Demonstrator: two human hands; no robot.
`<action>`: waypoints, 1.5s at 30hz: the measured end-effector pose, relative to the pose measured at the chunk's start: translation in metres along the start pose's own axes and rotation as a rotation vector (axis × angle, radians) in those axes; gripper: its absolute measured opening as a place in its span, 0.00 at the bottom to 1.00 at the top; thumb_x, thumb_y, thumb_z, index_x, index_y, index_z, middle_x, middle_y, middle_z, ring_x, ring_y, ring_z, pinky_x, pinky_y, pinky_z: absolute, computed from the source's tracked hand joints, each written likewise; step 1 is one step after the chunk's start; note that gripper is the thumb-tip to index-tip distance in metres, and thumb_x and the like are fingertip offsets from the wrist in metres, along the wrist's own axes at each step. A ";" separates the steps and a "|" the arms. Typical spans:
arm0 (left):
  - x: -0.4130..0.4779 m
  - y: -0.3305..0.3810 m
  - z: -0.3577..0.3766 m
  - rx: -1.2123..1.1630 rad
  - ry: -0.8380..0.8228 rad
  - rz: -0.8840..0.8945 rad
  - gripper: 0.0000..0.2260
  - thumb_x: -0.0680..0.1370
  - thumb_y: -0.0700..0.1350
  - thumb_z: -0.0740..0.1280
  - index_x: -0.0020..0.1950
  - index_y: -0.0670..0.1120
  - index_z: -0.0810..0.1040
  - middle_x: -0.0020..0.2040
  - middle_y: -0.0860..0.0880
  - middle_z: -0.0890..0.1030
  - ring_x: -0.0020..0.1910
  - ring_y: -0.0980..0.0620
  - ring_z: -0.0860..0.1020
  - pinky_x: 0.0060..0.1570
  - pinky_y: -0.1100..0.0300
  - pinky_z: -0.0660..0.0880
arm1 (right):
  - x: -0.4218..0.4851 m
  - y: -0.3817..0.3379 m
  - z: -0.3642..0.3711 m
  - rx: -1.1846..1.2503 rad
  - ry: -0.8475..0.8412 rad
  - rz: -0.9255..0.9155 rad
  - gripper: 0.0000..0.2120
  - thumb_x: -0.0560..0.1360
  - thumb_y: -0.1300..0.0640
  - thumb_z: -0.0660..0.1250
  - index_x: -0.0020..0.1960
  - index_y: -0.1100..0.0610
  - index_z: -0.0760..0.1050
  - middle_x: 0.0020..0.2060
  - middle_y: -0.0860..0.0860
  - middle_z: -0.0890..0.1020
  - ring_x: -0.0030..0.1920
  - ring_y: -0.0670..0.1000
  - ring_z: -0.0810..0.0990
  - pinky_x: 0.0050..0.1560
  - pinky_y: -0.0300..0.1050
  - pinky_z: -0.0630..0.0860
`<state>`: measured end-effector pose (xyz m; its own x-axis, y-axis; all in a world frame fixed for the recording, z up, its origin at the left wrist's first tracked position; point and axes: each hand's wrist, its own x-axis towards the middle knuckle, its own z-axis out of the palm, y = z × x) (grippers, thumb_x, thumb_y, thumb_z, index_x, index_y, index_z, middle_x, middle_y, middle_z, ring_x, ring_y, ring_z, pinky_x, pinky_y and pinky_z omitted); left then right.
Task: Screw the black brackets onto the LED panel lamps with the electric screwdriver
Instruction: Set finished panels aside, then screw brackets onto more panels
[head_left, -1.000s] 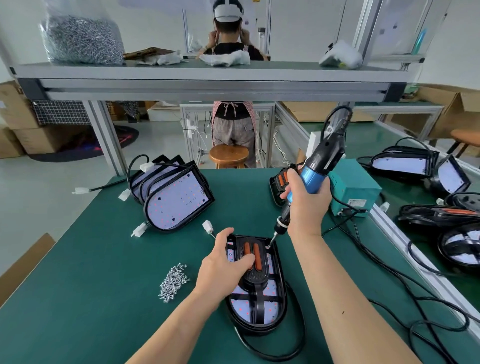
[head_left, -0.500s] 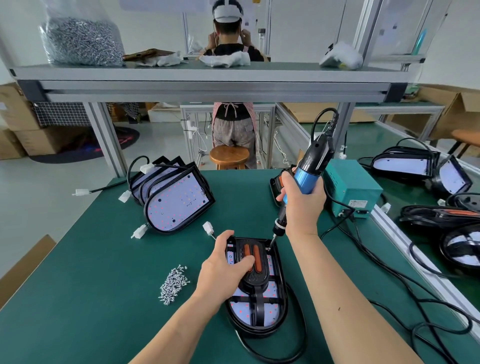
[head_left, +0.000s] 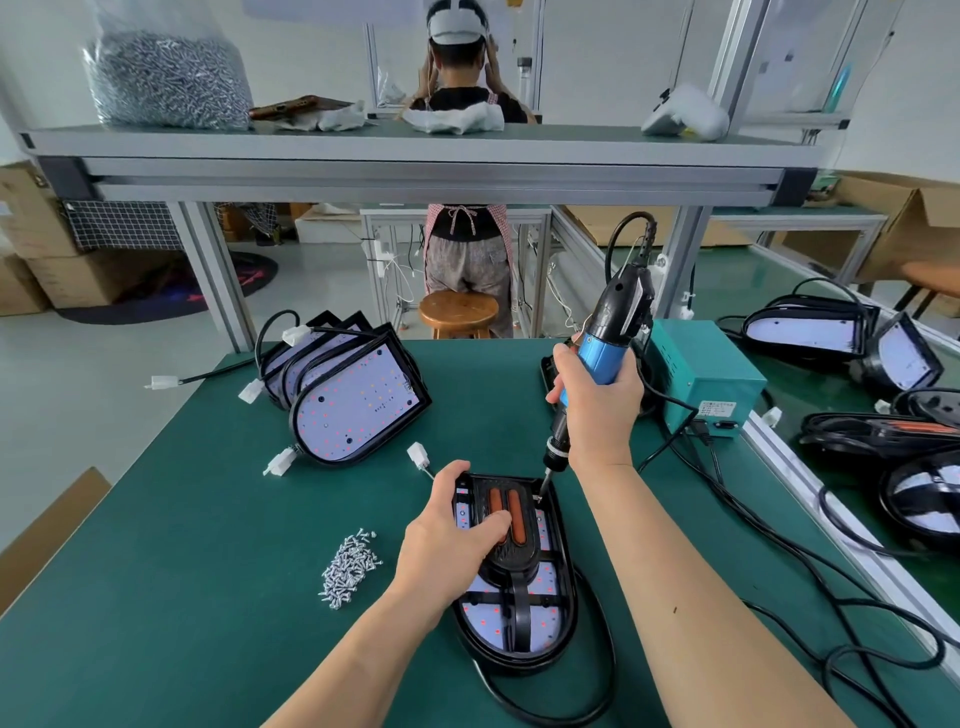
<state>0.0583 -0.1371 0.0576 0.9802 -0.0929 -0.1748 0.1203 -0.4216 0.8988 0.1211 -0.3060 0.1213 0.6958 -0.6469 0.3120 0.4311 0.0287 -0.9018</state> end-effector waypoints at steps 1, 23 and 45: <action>0.000 0.000 0.000 -0.002 0.000 -0.002 0.27 0.72 0.58 0.72 0.67 0.70 0.64 0.49 0.60 0.81 0.42 0.56 0.81 0.37 0.65 0.74 | 0.000 0.001 -0.001 0.007 -0.003 0.007 0.09 0.70 0.57 0.74 0.47 0.53 0.75 0.34 0.51 0.77 0.25 0.51 0.74 0.31 0.42 0.75; 0.004 -0.006 0.001 -0.022 -0.001 0.009 0.25 0.71 0.58 0.71 0.64 0.70 0.65 0.46 0.58 0.83 0.41 0.52 0.82 0.42 0.58 0.79 | 0.000 0.006 0.000 -0.013 0.010 0.004 0.09 0.69 0.57 0.71 0.45 0.55 0.72 0.29 0.45 0.75 0.24 0.50 0.73 0.28 0.41 0.72; 0.002 -0.004 -0.002 -0.026 -0.023 0.004 0.28 0.71 0.59 0.71 0.68 0.69 0.65 0.48 0.61 0.80 0.46 0.55 0.81 0.43 0.63 0.76 | -0.011 -0.040 -0.029 0.300 0.011 0.006 0.09 0.74 0.64 0.71 0.51 0.57 0.73 0.30 0.51 0.77 0.28 0.51 0.74 0.34 0.40 0.74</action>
<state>0.0603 -0.1338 0.0549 0.9768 -0.1153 -0.1805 0.1211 -0.3976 0.9095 0.0796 -0.3215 0.1453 0.6931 -0.6546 0.3020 0.5785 0.2551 -0.7747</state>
